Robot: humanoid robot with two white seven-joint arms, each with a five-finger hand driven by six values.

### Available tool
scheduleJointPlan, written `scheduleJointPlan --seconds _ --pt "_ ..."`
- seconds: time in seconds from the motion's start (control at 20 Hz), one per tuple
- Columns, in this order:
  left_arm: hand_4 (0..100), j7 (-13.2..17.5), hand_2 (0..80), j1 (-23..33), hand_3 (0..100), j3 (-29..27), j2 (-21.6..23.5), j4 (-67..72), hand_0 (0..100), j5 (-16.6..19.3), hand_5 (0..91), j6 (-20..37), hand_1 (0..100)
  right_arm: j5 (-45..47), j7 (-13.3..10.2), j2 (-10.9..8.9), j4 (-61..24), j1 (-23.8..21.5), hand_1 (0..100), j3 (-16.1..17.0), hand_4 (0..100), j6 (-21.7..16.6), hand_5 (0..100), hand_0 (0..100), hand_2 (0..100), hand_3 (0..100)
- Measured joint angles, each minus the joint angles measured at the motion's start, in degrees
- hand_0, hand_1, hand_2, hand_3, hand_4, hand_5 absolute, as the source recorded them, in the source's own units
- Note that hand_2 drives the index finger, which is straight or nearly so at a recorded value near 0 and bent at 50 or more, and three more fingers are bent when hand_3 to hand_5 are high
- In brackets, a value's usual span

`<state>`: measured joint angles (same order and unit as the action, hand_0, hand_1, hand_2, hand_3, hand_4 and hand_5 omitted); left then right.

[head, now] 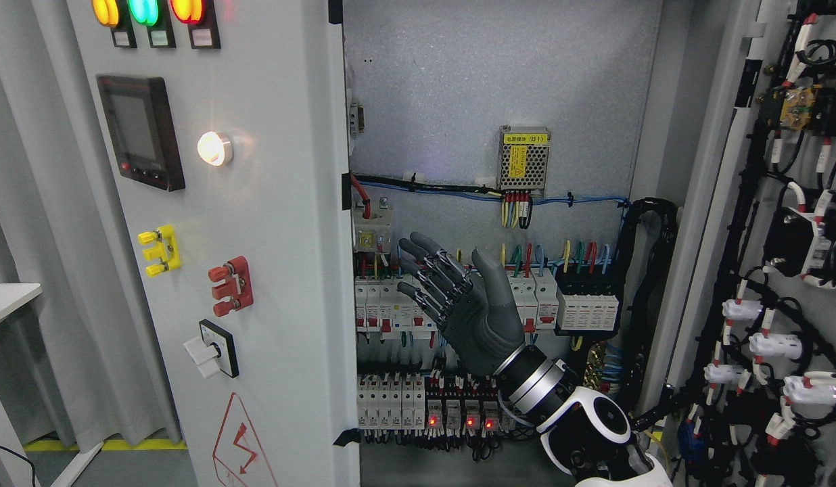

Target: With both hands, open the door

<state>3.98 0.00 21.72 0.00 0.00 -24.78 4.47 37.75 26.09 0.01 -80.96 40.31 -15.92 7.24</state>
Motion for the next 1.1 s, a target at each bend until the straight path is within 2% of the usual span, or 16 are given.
scheduleJointPlan --seconds 0.4,0.95,1.1 --pt "4 0.0 2.8 0.0 3 0.0 0.0 0.0 30 0.0 0.0 -0.2 0 -0.4 -0.7 -0.01 -3.5 -1.1 0 -3.5 0 0.3 0 22 0 0" --pt "4 0.0 2.7 0.0 3 0.0 0.0 0.0 30 0.0 0.0 0.0 0 0.4 0.2 -0.02 -6.7 -3.2 0 -13.0 0 -2.1 0 22 0 0" --pt "4 0.0 2.6 0.0 3 0.0 0.0 0.0 30 0.0 0.0 0.1 0 1.8 1.7 -0.02 -7.2 -3.3 0 -15.3 0 -2.9 0 22 0 0"
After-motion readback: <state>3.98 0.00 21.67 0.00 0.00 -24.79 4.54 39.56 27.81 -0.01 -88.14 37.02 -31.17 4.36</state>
